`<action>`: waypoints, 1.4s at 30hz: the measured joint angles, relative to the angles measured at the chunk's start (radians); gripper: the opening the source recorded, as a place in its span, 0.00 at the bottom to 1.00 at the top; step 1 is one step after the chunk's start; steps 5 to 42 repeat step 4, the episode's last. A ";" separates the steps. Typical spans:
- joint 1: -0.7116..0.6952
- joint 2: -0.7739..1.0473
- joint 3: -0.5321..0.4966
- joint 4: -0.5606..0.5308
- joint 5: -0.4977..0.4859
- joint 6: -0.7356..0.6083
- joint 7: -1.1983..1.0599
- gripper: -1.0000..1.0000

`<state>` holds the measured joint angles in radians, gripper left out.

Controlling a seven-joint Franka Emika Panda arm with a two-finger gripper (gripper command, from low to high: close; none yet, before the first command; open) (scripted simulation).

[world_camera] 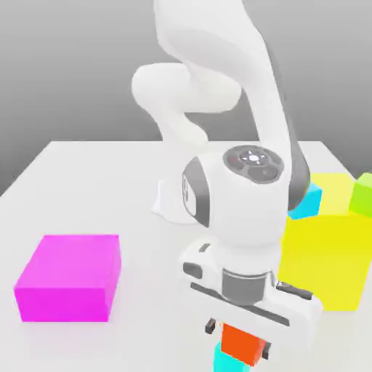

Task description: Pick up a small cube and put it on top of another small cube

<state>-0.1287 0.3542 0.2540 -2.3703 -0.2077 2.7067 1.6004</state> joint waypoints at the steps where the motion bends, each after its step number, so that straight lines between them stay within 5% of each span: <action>1: -0.005 -0.014 0.006 -0.001 0.008 -0.013 -0.006 1.00; 4: -0.024 -0.102 0.035 -0.006 0.065 -0.091 -0.047 1.00; 42: -0.024 -0.102 0.035 -0.006 0.065 -0.091 -0.047 1.00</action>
